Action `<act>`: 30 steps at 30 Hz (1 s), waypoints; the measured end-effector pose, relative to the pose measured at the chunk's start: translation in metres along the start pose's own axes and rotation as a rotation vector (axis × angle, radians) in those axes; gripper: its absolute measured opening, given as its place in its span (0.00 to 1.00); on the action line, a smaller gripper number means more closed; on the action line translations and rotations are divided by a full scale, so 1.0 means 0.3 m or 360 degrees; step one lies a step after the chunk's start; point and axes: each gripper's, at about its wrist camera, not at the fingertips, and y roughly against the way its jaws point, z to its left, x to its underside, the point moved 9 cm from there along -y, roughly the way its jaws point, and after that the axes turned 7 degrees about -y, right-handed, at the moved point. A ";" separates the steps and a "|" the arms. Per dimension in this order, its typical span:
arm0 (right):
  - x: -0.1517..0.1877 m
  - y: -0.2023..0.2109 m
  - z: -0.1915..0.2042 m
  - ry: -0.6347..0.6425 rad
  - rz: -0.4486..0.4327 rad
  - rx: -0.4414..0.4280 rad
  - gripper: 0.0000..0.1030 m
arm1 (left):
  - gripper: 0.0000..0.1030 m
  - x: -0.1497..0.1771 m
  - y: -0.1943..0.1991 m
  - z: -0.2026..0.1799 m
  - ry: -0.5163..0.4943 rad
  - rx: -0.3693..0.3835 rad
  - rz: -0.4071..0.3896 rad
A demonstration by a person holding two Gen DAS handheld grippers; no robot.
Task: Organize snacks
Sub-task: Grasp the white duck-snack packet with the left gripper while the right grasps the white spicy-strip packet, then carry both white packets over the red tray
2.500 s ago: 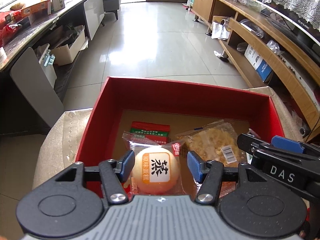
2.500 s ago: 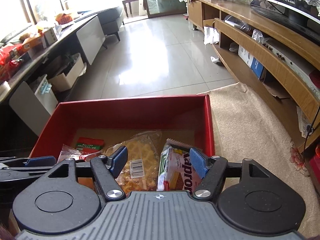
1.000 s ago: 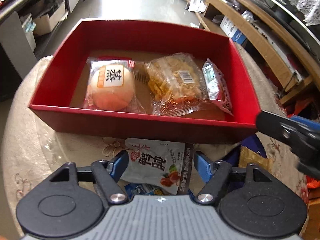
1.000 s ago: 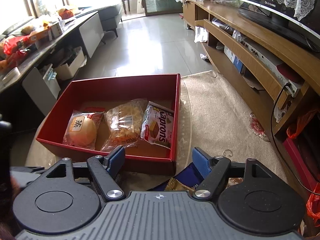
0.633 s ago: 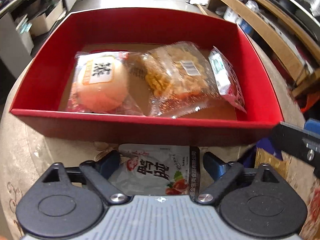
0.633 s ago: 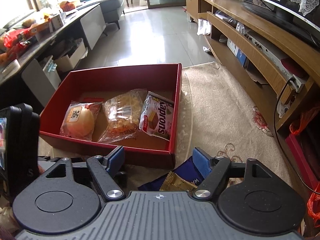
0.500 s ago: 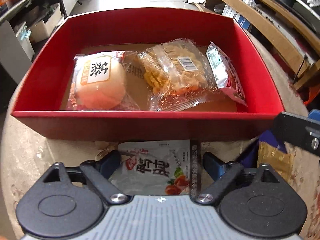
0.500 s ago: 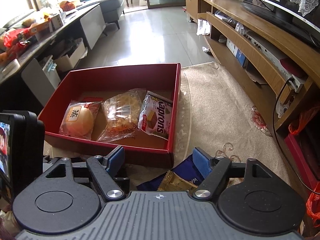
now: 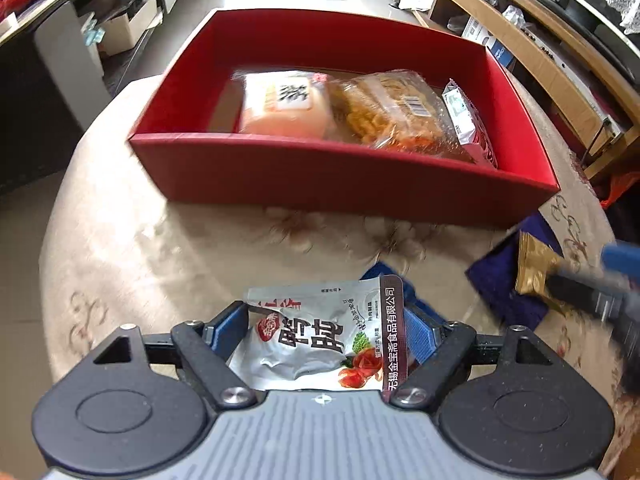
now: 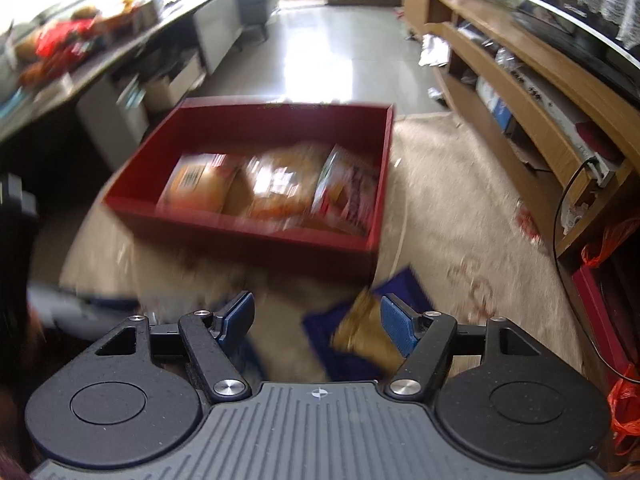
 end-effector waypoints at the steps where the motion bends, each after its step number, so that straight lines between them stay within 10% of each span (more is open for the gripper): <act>1: 0.034 0.005 0.007 0.0039 0.0031 -0.0007 0.74 | 0.75 0.012 0.010 0.015 0.0010 0.0007 0.0000; 18: 0.363 -0.100 0.062 0.0349 0.0475 -0.0018 0.74 | 0.75 0.067 0.030 0.015 -0.0018 0.0110 0.0054; 30: 0.305 -0.093 -0.004 0.0123 0.0362 0.0116 0.54 | 0.76 0.089 0.007 0.022 -0.0060 0.0062 0.0102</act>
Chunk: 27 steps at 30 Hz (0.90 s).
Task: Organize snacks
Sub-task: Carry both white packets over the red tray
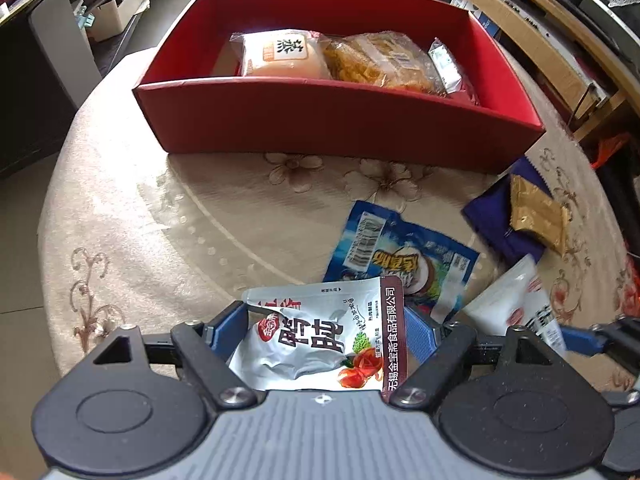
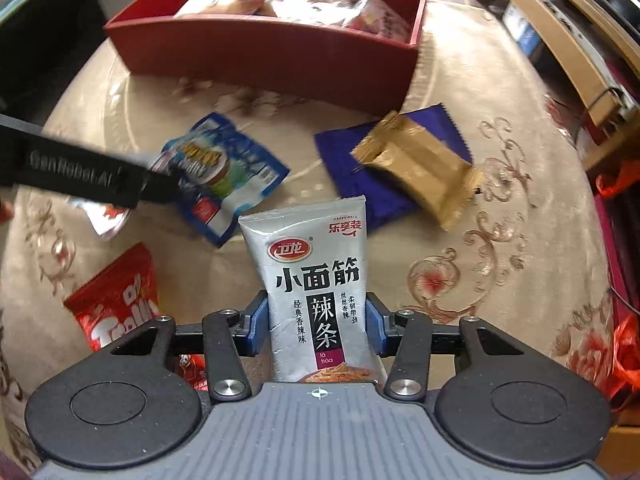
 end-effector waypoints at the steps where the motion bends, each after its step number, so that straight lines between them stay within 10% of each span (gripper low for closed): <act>1: -0.004 0.008 -0.001 -0.0013 -0.0012 -0.0005 0.54 | 0.76 0.004 0.000 -0.001 0.0000 0.0000 0.0004; 27: -0.029 -0.049 0.054 0.0014 -0.0006 0.0054 0.62 | 0.76 0.102 -0.018 0.011 -0.0067 -0.0194 0.0009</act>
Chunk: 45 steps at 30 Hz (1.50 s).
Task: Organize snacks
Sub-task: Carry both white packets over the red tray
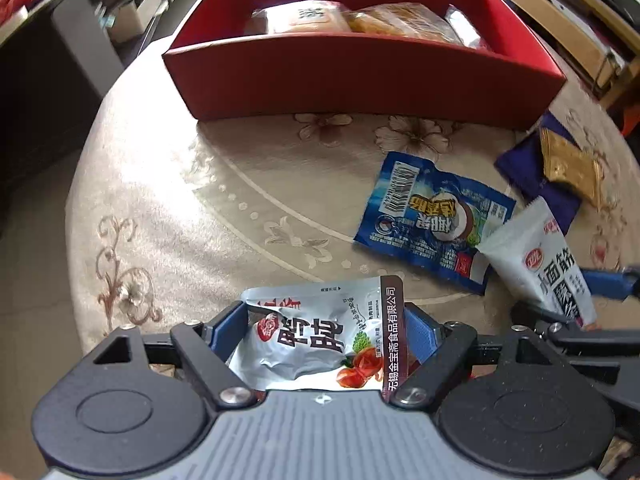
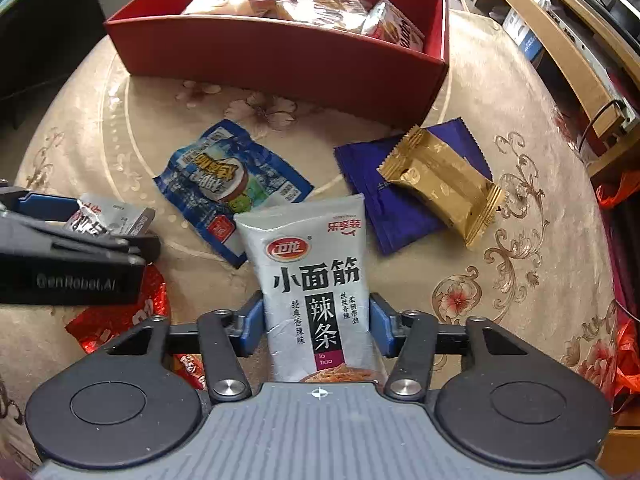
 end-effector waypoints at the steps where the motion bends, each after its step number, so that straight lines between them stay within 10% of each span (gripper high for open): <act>1: 0.000 -0.005 -0.007 -0.0008 0.0009 -0.0001 0.65 | 0.76 0.001 -0.001 -0.003 -0.0004 -0.0002 -0.0007; 15: 0.035 0.078 -0.030 -0.0082 -0.0089 -0.0048 0.51 | 0.76 0.013 0.052 -0.036 0.0000 0.0064 -0.0051; 45: -0.342 0.191 -0.044 -0.0245 -0.0450 -0.0089 0.50 | 0.75 -0.386 0.155 0.053 0.0087 -0.0051 -0.0348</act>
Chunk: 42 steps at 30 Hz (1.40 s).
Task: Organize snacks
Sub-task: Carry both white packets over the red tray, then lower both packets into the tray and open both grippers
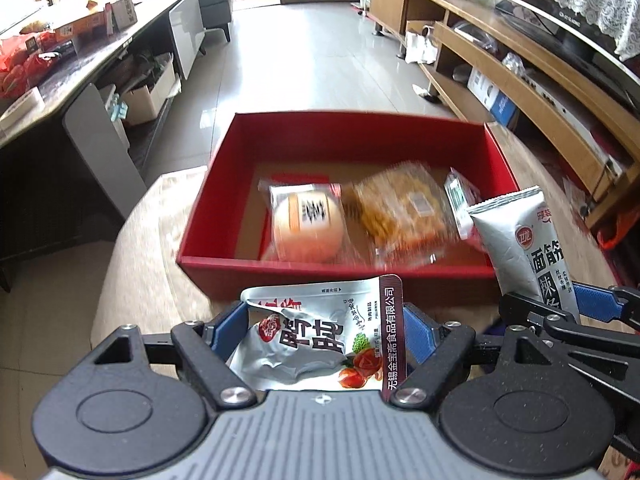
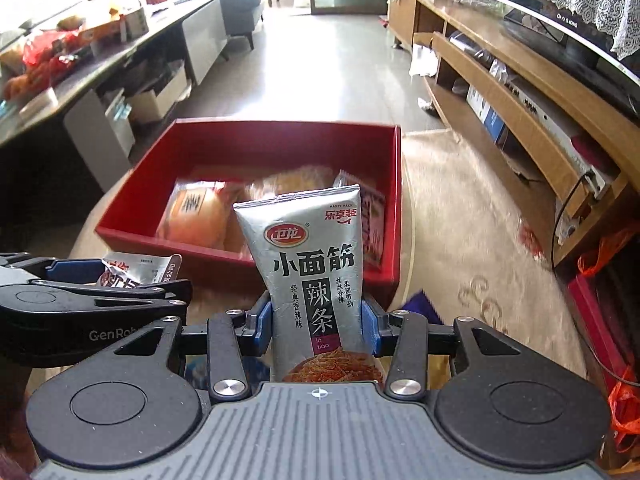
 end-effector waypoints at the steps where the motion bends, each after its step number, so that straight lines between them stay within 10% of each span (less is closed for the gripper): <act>1: -0.012 -0.004 0.001 -0.0005 -0.0009 0.0000 0.50 | 0.75 -0.013 -0.004 0.003 0.0002 -0.0005 -0.0006; 42: -0.215 -0.234 0.030 -0.0008 -0.0084 -0.0007 0.50 | 0.74 -0.206 -0.252 0.073 0.0118 -0.0173 0.0030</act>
